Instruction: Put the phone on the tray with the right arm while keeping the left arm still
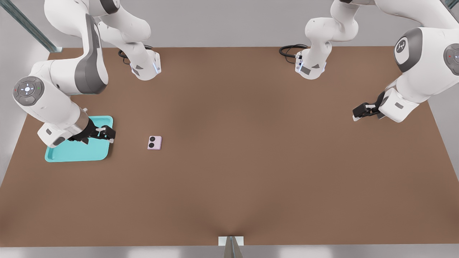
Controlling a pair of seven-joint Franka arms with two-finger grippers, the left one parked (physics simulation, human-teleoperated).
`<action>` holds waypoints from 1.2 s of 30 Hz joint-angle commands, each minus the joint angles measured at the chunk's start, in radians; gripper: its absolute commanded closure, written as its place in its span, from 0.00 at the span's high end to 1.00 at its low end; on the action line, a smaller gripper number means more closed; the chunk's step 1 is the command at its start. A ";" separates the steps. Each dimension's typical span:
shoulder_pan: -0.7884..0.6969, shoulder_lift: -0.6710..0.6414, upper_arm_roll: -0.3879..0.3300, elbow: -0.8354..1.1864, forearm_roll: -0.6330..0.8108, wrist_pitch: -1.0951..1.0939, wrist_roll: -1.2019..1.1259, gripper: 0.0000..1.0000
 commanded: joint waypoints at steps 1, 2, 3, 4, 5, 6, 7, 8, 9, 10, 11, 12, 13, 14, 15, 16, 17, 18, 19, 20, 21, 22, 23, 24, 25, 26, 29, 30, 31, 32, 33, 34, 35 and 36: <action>-0.002 -0.001 0.000 0.000 0.001 0.008 0.005 1.00; -0.002 0.002 0.019 -0.003 0.002 0.013 0.009 1.00; -0.001 0.003 0.051 -0.047 0.004 0.062 0.031 1.00; 0.003 0.017 0.080 -0.108 0.004 0.146 0.089 1.00; 0.007 0.020 0.123 -0.215 -0.002 0.292 0.149 1.00; 0.027 0.039 0.129 -0.280 -0.002 0.373 0.180 1.00; 0.044 0.056 0.129 -0.328 -0.021 0.436 0.222 1.00; 0.044 0.056 0.129 -0.444 -0.036 0.557 0.284 1.00; 0.044 0.057 0.129 -0.484 -0.035 0.577 0.345 1.00; 0.042 0.066 0.122 -0.520 -0.033 0.626 0.405 1.00; 0.036 0.068 0.094 -0.559 -0.030 0.679 0.405 1.00; 0.029 0.066 0.079 -0.582 -0.025 0.699 0.408 1.00; 0.021 0.063 0.080 -0.608 -0.009 0.705 0.417 1.00; 0.021 0.063 0.080 -0.628 0.042 0.709 0.420 1.00; 0.021 0.065 0.082 -0.661 0.050 0.734 0.422 1.00; 0.029 0.077 0.091 -0.662 0.050 0.732 0.420 1.00; 0.033 0.086 0.094 -0.662 0.050 0.731 0.420 1.00; 0.047 0.089 0.099 -0.673 0.050 0.731 0.419 1.00; 0.047 0.089 0.105 -0.688 0.050 0.732 0.419 1.00; 0.042 0.086 0.105 -0.701 0.050 0.735 0.419 1.00; 0.039 0.085 0.112 -0.717 0.048 0.740 0.417 1.00; 0.038 0.083 0.118 -0.730 0.048 0.739 0.407 1.00; 0.036 0.083 0.118 -0.737 0.047 0.740 0.399 1.00; 0.033 0.083 0.118 -0.748 0.047 0.743 0.359 1.00; 0.027 0.080 0.120 -0.776 0.047 0.768 0.328 1.00; 0.024 0.080 0.126 -0.782 0.047 0.768 0.316 1.00; -0.001 0.092 0.129 -0.793 0.047 0.768 0.279 1.00; -0.001 0.102 0.129 -0.793 0.047 0.769 0.279 1.00; -0.002 0.109 0.129 -0.791 0.047 0.774 0.276 1.00; -0.007 0.118 0.129 -0.791 0.047 0.781 0.276 1.00; -0.007 0.141 0.138 -0.790 0.047 0.791 0.276 1.00; -0.007 0.154 0.140 -0.790 0.047 0.806 0.276 1.00; -0.016 0.154 0.140 -0.790 0.047 0.808 0.269 1.00; -0.024 0.154 0.140 -0.790 0.047 0.808 0.252 1.00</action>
